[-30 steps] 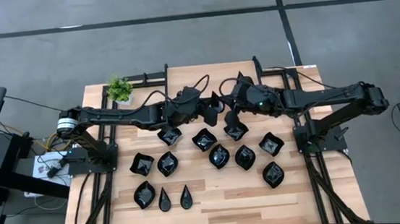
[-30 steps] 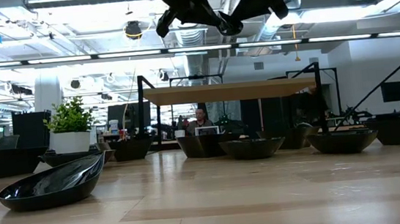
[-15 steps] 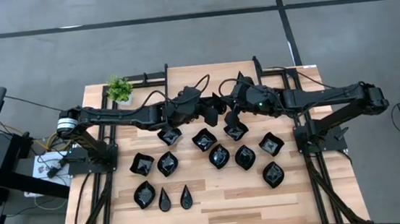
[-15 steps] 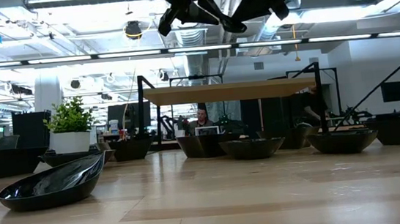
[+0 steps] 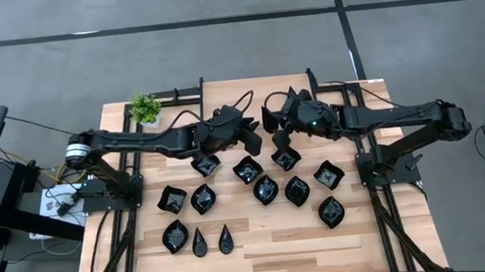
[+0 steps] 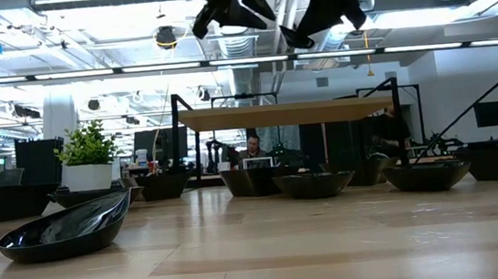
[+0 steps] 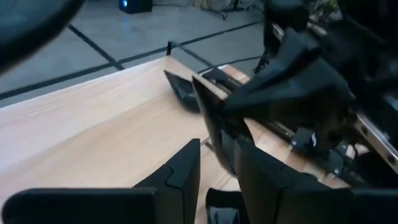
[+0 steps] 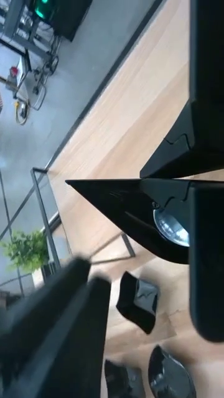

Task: Pick & Place Mini shaped plates
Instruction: Stack the black plate on top of the black plate on the shelf

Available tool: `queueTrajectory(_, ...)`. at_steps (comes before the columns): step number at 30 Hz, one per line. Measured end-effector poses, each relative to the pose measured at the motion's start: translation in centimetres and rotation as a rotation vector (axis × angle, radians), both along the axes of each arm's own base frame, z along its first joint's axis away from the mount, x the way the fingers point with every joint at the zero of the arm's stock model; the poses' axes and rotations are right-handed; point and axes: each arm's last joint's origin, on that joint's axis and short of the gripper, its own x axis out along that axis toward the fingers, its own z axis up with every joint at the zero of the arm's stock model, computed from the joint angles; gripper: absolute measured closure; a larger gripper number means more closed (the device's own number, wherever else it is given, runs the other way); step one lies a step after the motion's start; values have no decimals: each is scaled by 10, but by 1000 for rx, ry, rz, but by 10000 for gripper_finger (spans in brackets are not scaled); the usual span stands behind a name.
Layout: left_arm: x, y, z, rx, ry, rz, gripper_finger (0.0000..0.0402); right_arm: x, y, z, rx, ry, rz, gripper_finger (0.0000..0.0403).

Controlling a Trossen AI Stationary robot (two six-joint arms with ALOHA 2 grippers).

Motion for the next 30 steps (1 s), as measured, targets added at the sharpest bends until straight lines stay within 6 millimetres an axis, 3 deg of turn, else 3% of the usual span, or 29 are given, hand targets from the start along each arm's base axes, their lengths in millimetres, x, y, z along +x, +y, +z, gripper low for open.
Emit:
queueTrajectory(5, -5, 0, -4, 0, 40, 1, 300, -16, -24, 4, 25, -3, -111, 403)
queueTrajectory(10, -10, 0, -20, -42, 59, 20, 300, -45, -55, 7, 155, -16, -229, 403)
queueTrajectory(19, -14, 0, -38, -73, 88, 37, 300, -74, -110, -4, 450, -92, -233, 403)
queueTrajectory(30, -14, 0, -39, -6, 136, 4, 300, -77, -130, -22, 564, -53, -270, 403)
